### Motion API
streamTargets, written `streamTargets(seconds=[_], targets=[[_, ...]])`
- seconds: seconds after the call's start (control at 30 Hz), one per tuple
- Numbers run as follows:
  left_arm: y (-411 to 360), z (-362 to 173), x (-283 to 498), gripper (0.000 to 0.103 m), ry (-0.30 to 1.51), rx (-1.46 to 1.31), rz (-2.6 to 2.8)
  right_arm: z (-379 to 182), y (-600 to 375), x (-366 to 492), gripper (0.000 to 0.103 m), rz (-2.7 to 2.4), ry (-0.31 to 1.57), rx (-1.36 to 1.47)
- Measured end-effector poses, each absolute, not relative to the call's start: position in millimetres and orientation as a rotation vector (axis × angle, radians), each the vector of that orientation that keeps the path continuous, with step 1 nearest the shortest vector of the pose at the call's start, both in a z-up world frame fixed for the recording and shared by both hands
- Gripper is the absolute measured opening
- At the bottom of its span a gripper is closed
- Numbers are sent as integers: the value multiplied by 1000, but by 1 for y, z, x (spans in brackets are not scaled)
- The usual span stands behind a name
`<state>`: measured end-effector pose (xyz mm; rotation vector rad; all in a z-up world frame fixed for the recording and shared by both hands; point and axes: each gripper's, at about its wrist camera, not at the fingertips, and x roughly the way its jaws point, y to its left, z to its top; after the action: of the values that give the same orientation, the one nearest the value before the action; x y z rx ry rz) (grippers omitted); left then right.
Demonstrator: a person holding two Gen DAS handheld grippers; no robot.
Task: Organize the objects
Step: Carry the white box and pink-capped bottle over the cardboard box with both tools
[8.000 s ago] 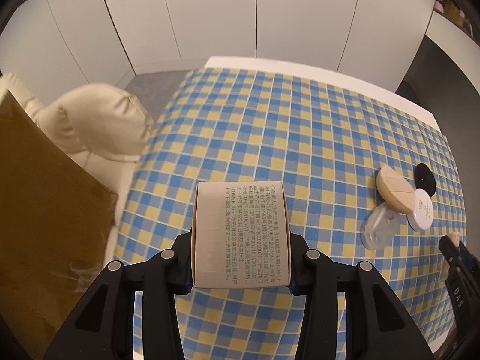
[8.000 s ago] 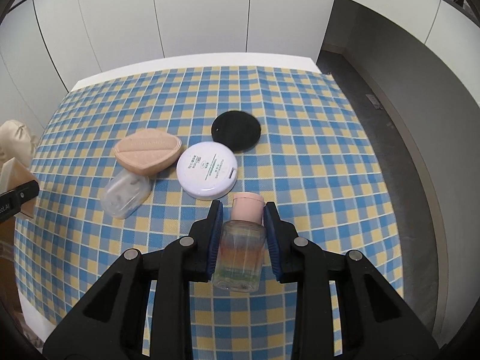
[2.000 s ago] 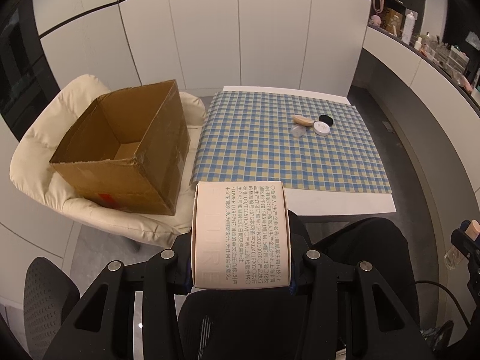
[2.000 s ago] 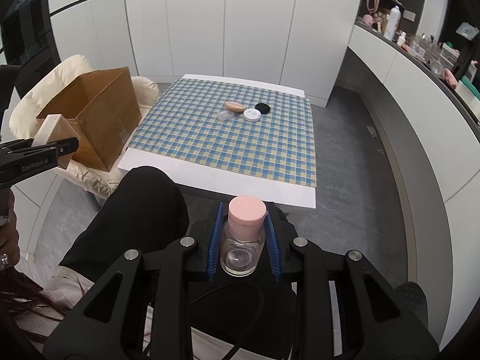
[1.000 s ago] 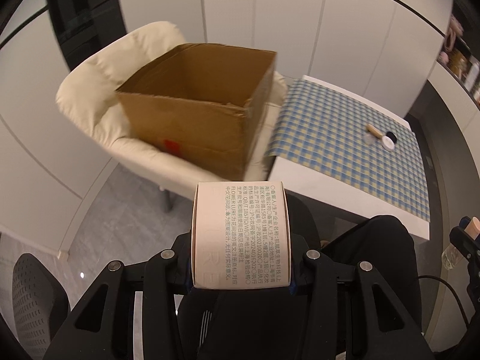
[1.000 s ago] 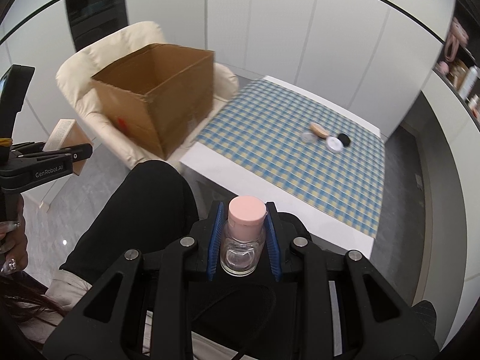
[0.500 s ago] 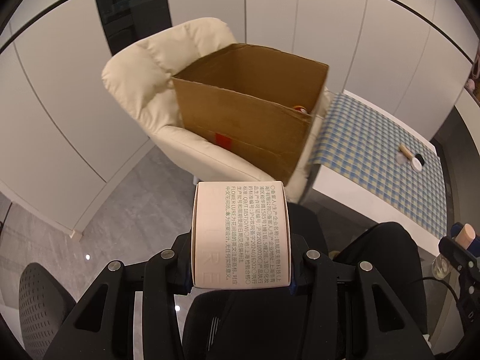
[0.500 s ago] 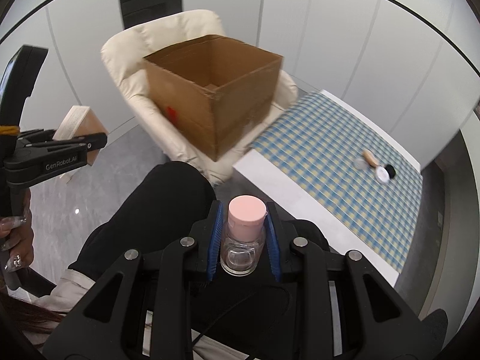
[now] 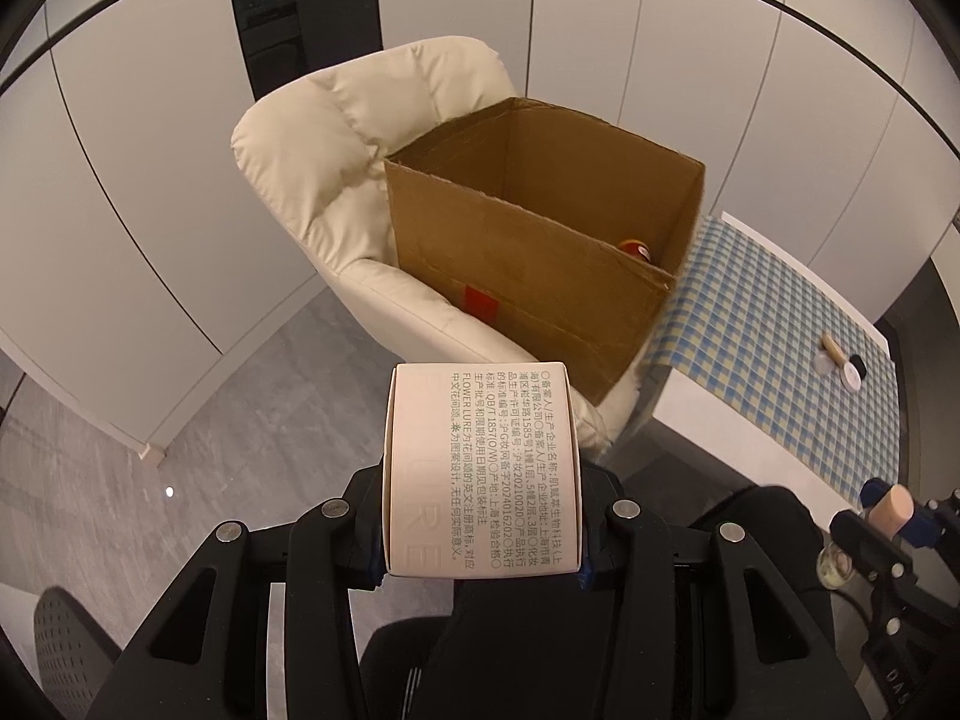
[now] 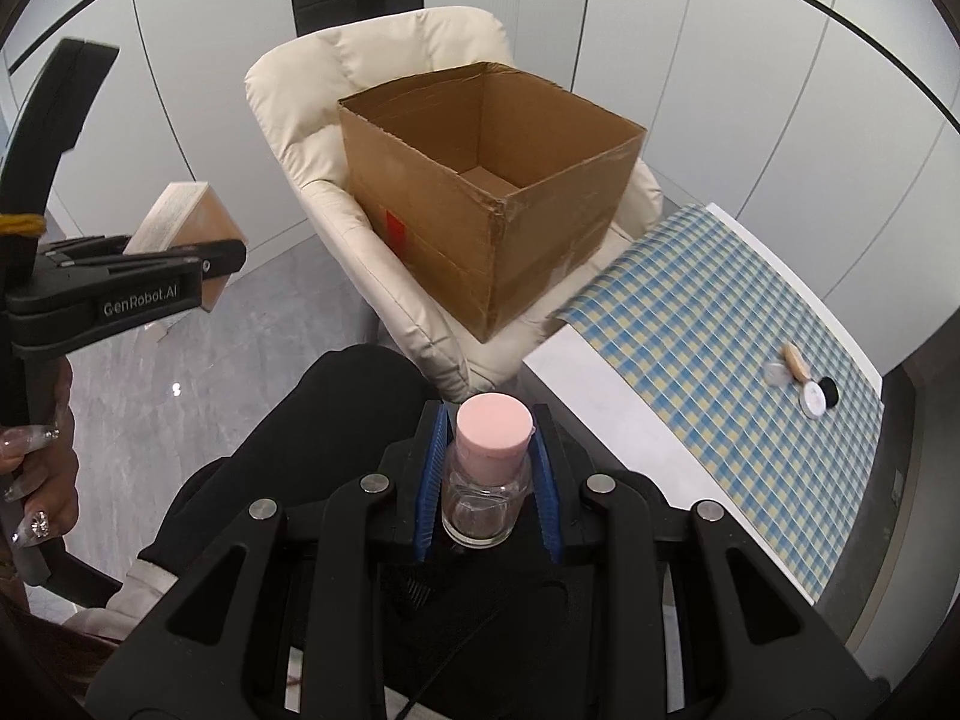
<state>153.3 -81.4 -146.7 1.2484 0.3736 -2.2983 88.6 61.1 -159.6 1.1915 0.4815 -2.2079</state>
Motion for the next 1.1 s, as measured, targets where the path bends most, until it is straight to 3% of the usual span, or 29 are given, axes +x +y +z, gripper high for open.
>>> streamTargets(seconds=[0.5,1.1], targets=[[-119,-148,73,44,444,1175,-2326,-169,17,11,29,-2208,472,1170],[-180,-148,-42,44,322,1125,-2335,-167,-67,-122,29,-2271,495,1044]])
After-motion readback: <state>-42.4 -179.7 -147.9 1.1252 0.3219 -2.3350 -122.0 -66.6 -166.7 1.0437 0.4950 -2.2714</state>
